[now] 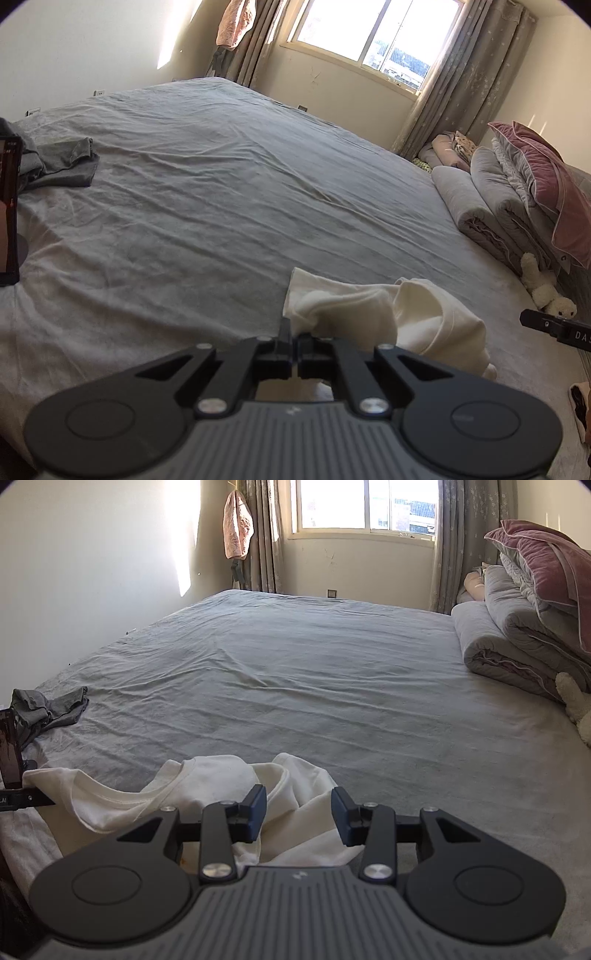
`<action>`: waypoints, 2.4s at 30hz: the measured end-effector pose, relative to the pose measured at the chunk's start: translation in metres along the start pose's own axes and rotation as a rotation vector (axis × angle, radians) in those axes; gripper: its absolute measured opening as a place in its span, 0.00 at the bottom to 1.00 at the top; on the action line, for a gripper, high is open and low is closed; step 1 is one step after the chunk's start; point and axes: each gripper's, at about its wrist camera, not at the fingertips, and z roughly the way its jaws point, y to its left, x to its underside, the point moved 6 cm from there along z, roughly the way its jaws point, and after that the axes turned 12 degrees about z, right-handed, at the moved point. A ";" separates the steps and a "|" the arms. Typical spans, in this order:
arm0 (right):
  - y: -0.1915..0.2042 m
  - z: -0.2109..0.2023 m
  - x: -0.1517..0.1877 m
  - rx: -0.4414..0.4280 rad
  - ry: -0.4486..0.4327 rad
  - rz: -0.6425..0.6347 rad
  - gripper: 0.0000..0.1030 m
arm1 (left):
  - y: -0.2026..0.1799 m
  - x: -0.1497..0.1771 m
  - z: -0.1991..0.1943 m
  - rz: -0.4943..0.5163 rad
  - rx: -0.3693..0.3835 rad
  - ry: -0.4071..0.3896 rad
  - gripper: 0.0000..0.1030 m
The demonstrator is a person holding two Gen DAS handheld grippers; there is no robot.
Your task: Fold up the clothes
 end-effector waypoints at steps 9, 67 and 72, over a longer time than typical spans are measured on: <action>0.009 0.052 0.007 -0.011 0.087 0.055 0.42 | 0.021 0.037 0.023 -0.086 0.007 0.110 0.02; -0.073 -0.301 -0.071 0.219 -0.784 0.134 0.04 | -0.097 -0.163 -0.223 0.187 0.096 -0.679 0.02; -0.068 -0.318 -0.074 0.212 -0.820 0.113 0.04 | -0.101 -0.167 -0.249 0.214 0.085 -0.728 0.02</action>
